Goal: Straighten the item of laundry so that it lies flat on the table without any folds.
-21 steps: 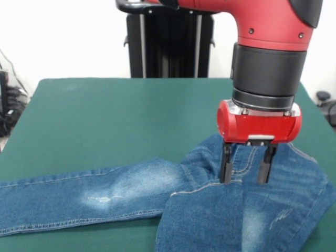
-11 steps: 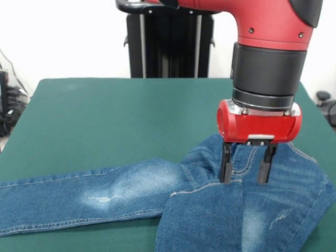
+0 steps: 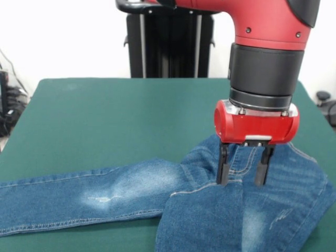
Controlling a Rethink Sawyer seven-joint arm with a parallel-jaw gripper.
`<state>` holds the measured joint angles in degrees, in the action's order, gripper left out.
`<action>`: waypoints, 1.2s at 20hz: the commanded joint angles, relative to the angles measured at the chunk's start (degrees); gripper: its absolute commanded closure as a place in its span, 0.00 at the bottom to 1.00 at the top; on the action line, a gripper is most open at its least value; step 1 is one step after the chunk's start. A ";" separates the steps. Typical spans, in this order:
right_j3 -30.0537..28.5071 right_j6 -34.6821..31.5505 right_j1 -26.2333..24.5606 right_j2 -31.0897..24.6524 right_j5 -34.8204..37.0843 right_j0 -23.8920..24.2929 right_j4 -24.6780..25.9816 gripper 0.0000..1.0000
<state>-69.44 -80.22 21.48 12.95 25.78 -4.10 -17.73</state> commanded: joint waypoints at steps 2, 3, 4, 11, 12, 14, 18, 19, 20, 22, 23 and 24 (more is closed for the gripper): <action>-6.96 -10.79 -2.68 -5.07 -0.16 0.48 1.16 0.00; -6.63 -10.73 -2.86 -4.90 0.63 0.47 1.12 0.00; -6.57 -10.63 -2.98 -5.02 0.61 0.56 1.12 0.00; -5.39 -10.38 -4.33 -4.91 0.31 0.61 1.49 0.00; -5.30 -10.53 -4.53 -4.73 0.04 0.57 1.54 0.00; -5.22 -10.75 -4.85 -4.55 -0.70 0.56 1.63 0.00; -5.92 -10.89 -4.71 -4.70 -1.39 0.91 1.61 0.00; -6.11 -10.93 -4.64 -4.81 -1.53 1.01 1.56 0.00; -6.22 -10.89 -4.62 -4.90 -1.56 1.11 1.54 0.00; -6.44 -10.71 -4.51 -5.14 -1.68 1.28 1.57 0.00; -6.73 -10.52 -4.47 -5.39 -1.97 1.45 1.65 0.00; -6.77 -10.38 -4.47 -5.58 -2.06 1.58 1.66 0.00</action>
<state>-69.44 -80.22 21.26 12.95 25.47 -3.90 -17.48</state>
